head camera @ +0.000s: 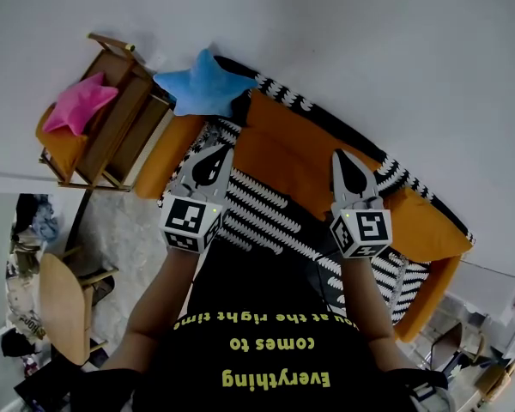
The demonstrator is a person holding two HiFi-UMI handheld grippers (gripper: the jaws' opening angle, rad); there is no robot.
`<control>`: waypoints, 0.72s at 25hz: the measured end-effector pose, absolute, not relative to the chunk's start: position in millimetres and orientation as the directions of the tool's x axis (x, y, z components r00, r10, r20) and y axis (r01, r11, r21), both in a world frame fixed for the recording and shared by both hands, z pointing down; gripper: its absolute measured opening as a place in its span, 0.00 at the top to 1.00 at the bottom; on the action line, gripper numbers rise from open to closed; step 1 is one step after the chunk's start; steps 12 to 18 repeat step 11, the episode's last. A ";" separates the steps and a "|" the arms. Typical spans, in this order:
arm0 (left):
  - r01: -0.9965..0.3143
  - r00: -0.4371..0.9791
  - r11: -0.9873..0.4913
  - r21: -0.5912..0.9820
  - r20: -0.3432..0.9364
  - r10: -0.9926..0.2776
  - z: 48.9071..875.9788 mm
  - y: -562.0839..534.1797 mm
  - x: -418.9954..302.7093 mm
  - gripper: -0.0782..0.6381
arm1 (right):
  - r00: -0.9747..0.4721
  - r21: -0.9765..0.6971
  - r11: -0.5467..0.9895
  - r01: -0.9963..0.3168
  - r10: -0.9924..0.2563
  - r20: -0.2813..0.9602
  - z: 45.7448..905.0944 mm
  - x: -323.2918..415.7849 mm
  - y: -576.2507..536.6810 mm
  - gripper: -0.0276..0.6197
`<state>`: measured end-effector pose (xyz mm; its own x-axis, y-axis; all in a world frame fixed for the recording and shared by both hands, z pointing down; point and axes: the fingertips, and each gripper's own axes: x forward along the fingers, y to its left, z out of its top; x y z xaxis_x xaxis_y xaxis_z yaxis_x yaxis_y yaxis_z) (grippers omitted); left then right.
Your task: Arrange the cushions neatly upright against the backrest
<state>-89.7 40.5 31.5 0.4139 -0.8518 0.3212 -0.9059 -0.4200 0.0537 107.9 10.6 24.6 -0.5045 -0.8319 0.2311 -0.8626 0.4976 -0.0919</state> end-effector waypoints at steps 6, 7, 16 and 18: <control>-0.909 0.408 -0.413 0.055 0.321 -0.855 31.1 45.6 -93.4 0.89 | -0.511 -0.088 0.505 -0.859 -0.829 0.227 21.4 104.0 14.2 0.94; -0.909 0.407 -0.412 0.055 0.321 -0.855 31.0 46.3 -94.3 0.89 | -0.511 -0.088 0.505 -0.858 -0.829 0.226 20.7 103.3 14.9 0.94; -0.910 0.405 -0.410 0.054 0.320 -0.857 30.6 50.2 -97.9 0.89 | -0.513 -0.084 0.507 -0.858 -0.830 0.220 17.9 99.9 19.0 0.94; -0.910 0.405 -0.410 0.054 0.320 -0.857 30.6 50.2 -97.9 0.89 | -0.513 -0.084 0.507 -0.858 -0.830 0.220 17.9 99.9 19.0 0.94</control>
